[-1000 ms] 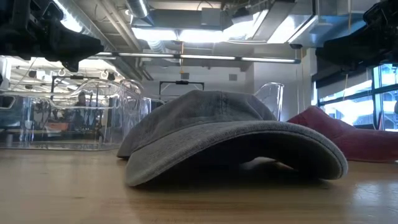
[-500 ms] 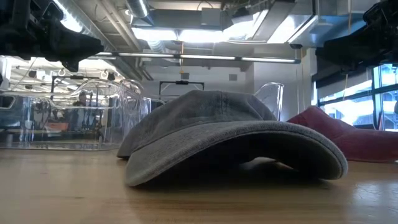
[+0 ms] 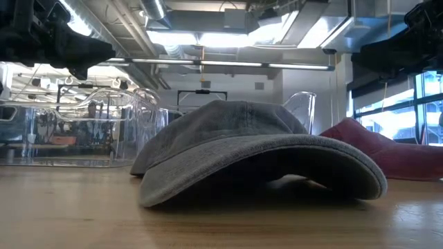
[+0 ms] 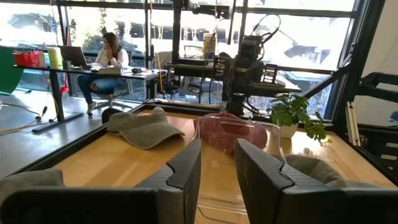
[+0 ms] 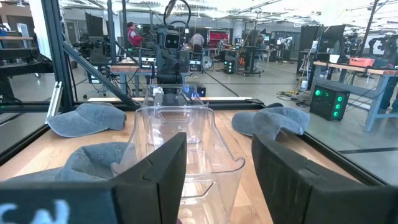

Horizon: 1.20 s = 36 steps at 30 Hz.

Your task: Pick & Place hat

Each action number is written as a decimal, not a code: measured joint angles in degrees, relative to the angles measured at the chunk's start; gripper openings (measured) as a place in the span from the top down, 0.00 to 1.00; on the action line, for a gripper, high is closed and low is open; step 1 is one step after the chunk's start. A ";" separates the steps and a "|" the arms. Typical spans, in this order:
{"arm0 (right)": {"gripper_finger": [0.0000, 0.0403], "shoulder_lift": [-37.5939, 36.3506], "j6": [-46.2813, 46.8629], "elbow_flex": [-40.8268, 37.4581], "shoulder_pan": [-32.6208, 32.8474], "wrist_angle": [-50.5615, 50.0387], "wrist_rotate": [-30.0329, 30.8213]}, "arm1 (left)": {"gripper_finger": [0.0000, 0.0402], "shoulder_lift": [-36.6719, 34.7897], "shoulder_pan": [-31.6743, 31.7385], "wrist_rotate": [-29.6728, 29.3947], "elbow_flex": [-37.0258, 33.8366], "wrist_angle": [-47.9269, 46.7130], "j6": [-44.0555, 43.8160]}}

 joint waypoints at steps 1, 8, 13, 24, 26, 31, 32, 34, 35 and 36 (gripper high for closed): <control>0.55 0.00 0.00 0.00 0.01 0.00 0.00 | 0.76 0.02 0.00 -0.02 0.00 0.02 -0.02; 0.55 0.00 0.00 0.00 -0.01 0.00 0.00 | 0.76 0.02 0.00 -0.01 0.01 0.01 0.00; 0.55 -0.01 0.00 0.00 0.01 0.00 0.00 | 0.76 0.02 0.00 0.00 0.00 0.01 -0.01; 0.55 0.00 0.00 0.00 0.01 0.00 0.00 | 0.76 0.00 0.00 0.01 0.02 0.00 -0.02; 0.55 -0.01 0.00 0.00 0.01 0.00 0.00 | 0.76 0.01 0.00 -0.02 0.00 0.01 0.00; 0.55 0.00 0.00 0.00 0.00 0.00 -0.01 | 0.76 0.02 0.02 -0.15 0.00 0.02 -0.02; 0.55 0.01 0.00 0.00 -0.01 0.00 0.00 | 0.76 0.02 0.02 -0.15 0.00 0.02 0.00; 0.55 -0.01 0.73 0.00 -0.01 0.00 0.00 | 0.76 0.00 0.02 -0.15 0.02 0.02 0.00; 0.55 -0.01 1.28 0.00 0.00 0.00 0.00 | 0.76 0.00 0.02 -0.15 0.00 0.02 0.00; 0.55 -0.01 2.15 0.00 0.01 0.00 0.00 | 0.76 0.02 0.02 -0.16 0.01 0.02 0.00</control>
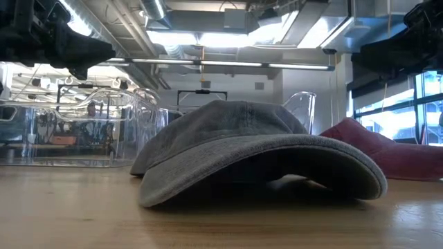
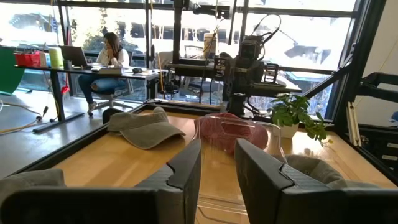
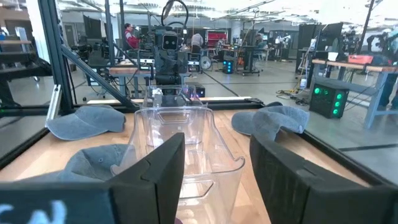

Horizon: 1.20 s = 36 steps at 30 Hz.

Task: Pick & Place hat
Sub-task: Put the red cap into the right transparent bin

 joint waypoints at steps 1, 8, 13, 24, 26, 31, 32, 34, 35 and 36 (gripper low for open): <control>0.55 0.00 0.21 0.00 0.00 0.00 0.00 | 0.76 -0.01 0.00 0.01 0.01 0.00 0.00; 0.55 0.00 -1.84 0.00 -0.02 0.07 0.70 | 0.76 0.00 0.00 -0.03 0.01 0.00 0.00; 0.49 0.00 1.84 0.00 0.00 0.11 4.02 | 0.76 -0.02 0.00 -0.04 -0.01 0.00 0.00; 0.25 0.00 8.45 0.00 -0.02 0.14 19.93 | 0.76 0.00 0.00 -1.29 0.01 0.00 0.02; 0.24 0.02 8.65 0.00 0.00 1.14 19.61 | 0.76 -0.01 0.00 -2.42 -0.01 0.02 0.02; 0.25 0.02 7.72 0.00 -0.01 6.74 19.63 | 0.76 0.00 0.00 -2.33 -0.01 0.02 0.02; 0.26 0.02 7.51 0.00 -0.02 7.79 19.63 | 0.76 0.00 0.00 -2.37 0.01 0.04 0.02; 0.27 0.02 7.53 0.00 0.00 8.98 19.67 | 0.76 -0.01 0.00 -2.59 -0.01 0.54 0.05; 0.27 0.02 7.67 0.00 0.00 8.98 20.01 | 0.76 -0.02 0.00 -2.83 -0.01 0.74 0.42; 0.28 0.02 7.73 0.00 0.00 8.77 20.54 | 0.76 -0.01 0.00 -3.45 -0.01 0.86 1.32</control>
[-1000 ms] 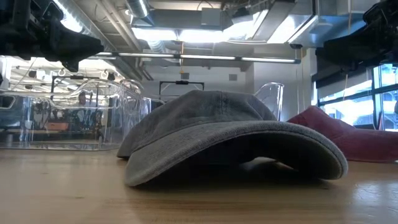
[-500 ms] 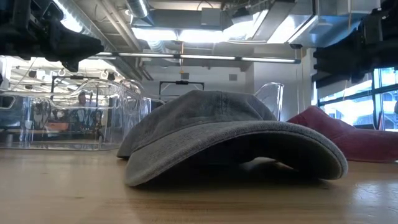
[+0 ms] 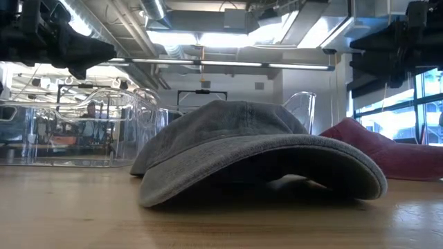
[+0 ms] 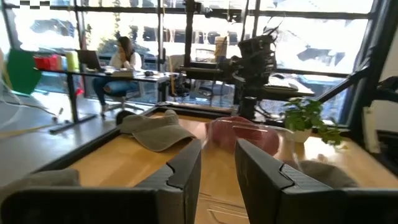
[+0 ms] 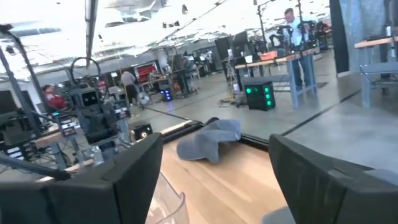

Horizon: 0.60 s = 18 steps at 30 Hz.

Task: Pick & Place hat
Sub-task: Put the red cap into the right transparent bin

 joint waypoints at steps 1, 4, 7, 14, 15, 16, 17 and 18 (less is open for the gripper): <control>0.29 0.00 -0.13 -0.01 0.00 -0.31 0.39 | 0.76 -0.01 0.00 -0.75 0.01 0.08 1.09; 0.31 0.00 -3.15 0.00 -0.01 -1.29 0.56 | 0.76 -0.02 0.00 -4.23 0.02 0.06 4.49; 0.32 0.00 -4.74 0.00 -0.16 -0.70 0.60 | 0.76 0.00 0.00 -6.69 0.00 0.04 5.61; 0.35 1.97 -4.75 2.95 -1.41 -1.72 -4.23 | 0.76 -0.02 0.00 -6.64 0.00 0.01 5.00; 0.36 2.95 -4.80 4.05 -1.48 -2.28 -4.36 | 0.76 -0.02 0.00 -6.66 0.01 0.01 5.59; 0.36 4.06 -4.76 5.32 -1.62 -3.04 -4.32 | 0.76 0.00 0.00 -6.79 0.02 0.01 6.40; 0.37 5.34 -4.74 6.60 -1.84 -3.90 -4.31 | 0.76 -0.01 0.00 -6.99 0.01 0.01 7.18; 0.38 6.71 -4.70 8.00 -2.10 -5.25 -4.34 | 0.76 0.00 0.00 -7.23 0.01 0.01 7.91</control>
